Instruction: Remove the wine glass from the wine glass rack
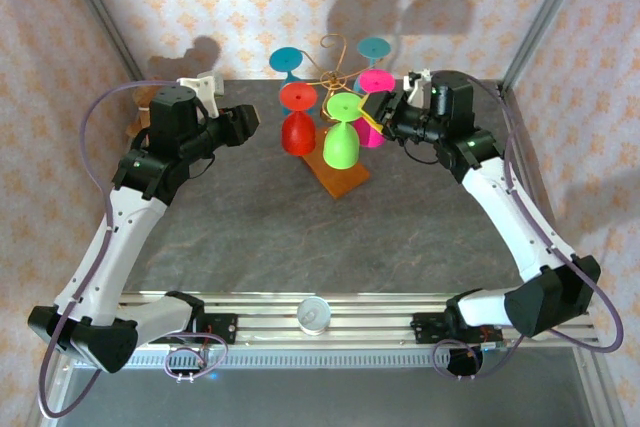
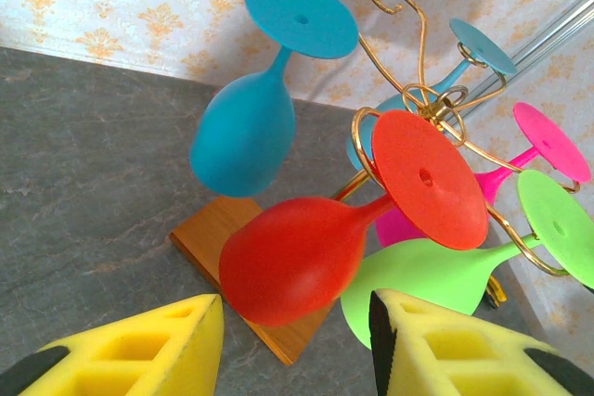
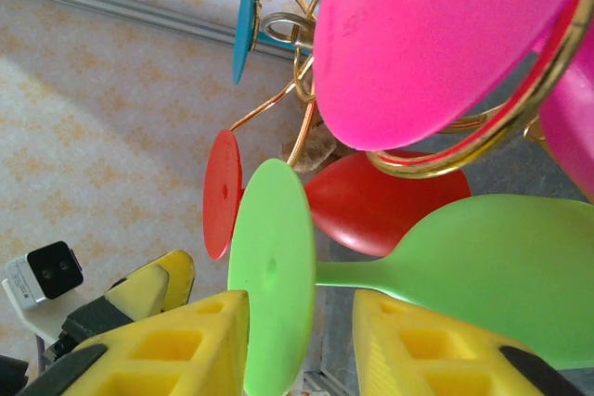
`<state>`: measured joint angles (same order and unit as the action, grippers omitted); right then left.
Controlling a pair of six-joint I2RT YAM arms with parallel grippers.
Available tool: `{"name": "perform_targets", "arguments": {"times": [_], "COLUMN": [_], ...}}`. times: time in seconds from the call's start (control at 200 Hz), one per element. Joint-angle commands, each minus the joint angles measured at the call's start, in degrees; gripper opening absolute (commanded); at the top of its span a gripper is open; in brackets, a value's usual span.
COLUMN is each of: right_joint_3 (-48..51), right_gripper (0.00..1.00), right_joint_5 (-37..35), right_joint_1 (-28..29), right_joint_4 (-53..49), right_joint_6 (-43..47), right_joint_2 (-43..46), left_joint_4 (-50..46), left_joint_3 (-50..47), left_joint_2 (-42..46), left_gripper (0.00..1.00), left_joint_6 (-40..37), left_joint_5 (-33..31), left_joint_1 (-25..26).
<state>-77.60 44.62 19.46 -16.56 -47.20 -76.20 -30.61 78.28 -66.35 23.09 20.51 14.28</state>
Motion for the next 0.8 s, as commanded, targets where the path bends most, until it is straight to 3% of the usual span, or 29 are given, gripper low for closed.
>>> {"name": "perform_targets", "arguments": {"times": [0.0,0.561,0.796], "right_joint_3": [0.6,-0.1,-0.2], "right_gripper": [0.34,0.23,0.08], "right_joint_5": [0.4,2.0,2.0], "right_joint_1": [0.2,0.3,0.3], "right_joint_4": [2.6,4.5,4.3], "right_joint_6": [-0.7,-2.2,-2.4], "right_joint_2": [-0.3,-1.7,-1.6], "left_joint_4": [1.5,2.5,2.5], "left_joint_3": [-0.8,-1.7,-1.8], "left_joint_2": [1.7,2.9,3.3], "left_gripper": [0.46,0.45,0.45], "left_joint_6": [-0.2,0.7,0.6], "left_joint_5": [-1.3,-2.4,-3.1], "left_joint_1": [0.3,0.4,0.4]}}
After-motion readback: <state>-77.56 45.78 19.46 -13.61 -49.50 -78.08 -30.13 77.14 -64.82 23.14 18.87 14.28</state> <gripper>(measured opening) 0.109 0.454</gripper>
